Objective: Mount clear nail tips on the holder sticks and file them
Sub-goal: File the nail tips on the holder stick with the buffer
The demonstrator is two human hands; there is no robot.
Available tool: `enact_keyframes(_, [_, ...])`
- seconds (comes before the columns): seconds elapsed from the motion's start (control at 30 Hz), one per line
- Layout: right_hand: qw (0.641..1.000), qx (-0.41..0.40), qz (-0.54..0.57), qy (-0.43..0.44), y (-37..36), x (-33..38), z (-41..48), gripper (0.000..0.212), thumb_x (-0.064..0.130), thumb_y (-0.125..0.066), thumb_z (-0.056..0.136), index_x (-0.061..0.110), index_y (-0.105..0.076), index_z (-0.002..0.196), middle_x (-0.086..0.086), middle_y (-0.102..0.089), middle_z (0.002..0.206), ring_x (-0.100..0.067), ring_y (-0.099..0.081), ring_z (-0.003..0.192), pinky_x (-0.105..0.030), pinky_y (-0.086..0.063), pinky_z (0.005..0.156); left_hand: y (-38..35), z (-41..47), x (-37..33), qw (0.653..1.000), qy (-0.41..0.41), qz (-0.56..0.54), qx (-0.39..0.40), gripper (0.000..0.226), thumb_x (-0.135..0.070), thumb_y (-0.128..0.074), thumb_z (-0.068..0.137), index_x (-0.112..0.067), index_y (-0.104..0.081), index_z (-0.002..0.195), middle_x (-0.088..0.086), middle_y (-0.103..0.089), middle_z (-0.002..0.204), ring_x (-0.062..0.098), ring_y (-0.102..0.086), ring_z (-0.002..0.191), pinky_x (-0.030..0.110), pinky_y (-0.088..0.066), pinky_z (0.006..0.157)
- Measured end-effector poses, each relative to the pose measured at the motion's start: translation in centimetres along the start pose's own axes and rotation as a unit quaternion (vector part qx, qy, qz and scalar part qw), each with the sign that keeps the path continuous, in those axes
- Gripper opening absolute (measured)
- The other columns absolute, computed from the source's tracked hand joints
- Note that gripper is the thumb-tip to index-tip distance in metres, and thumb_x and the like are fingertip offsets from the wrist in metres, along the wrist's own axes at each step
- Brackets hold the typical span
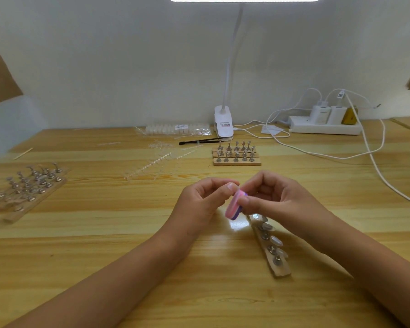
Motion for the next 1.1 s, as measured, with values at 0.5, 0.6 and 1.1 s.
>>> enact_keyframes(0.5, [0.993, -0.11, 0.027, 0.044, 0.67, 0.15, 0.12, 0.027, 0.023, -0.072, 0.075, 0.007, -0.066, 0.096, -0.005, -0.076, 0.088, -0.014, -0.073, 0.082, -0.019, -0.056, 0.074, -0.02, 0.0, -0.06, 1.0, -0.005, 0.0, 0.001, 0.028, -0.036, -0.07, 0.082, -0.017, -0.077, 0.102, -0.008, -0.075, 0.091, 0.0, -0.062, 0.083, 0.027, -0.047, 0.086])
enact_keyframes(0.6, [0.999, -0.034, 0.003, 0.015, 0.42, 0.15, 0.06, 0.028, 0.02, -0.072, 0.077, 0.002, -0.064, 0.098, -0.009, -0.076, 0.09, -0.018, -0.073, 0.083, -0.02, -0.056, 0.074, -0.03, 0.02, -0.03, 1.0, -0.006, 0.002, 0.004, 0.027, -0.034, -0.071, 0.086, -0.015, -0.075, 0.105, -0.001, -0.076, 0.096, 0.004, -0.066, 0.089, 0.026, -0.047, 0.088])
enact_keyframes(1.1, [0.999, -0.044, 0.0, 0.024, 0.78, 0.08, 0.16, 0.027, 0.022, -0.071, 0.078, 0.006, -0.067, 0.1, -0.006, -0.076, 0.091, -0.015, -0.072, 0.085, -0.018, -0.055, 0.075, 0.1, -0.03, 0.11, 0.999, -0.036, -0.005, 0.016, 0.025, -0.029, -0.067, 0.087, -0.013, -0.074, 0.105, -0.007, -0.076, 0.09, -0.004, -0.066, 0.082, 0.011, -0.048, 0.075])
Point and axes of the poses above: each hand's wrist, its own z-axis towards the middle knuckle, its own y-axis out of the back of the hand, x = y × z, the point moved 1 cm from there along z, towards the middle knuckle
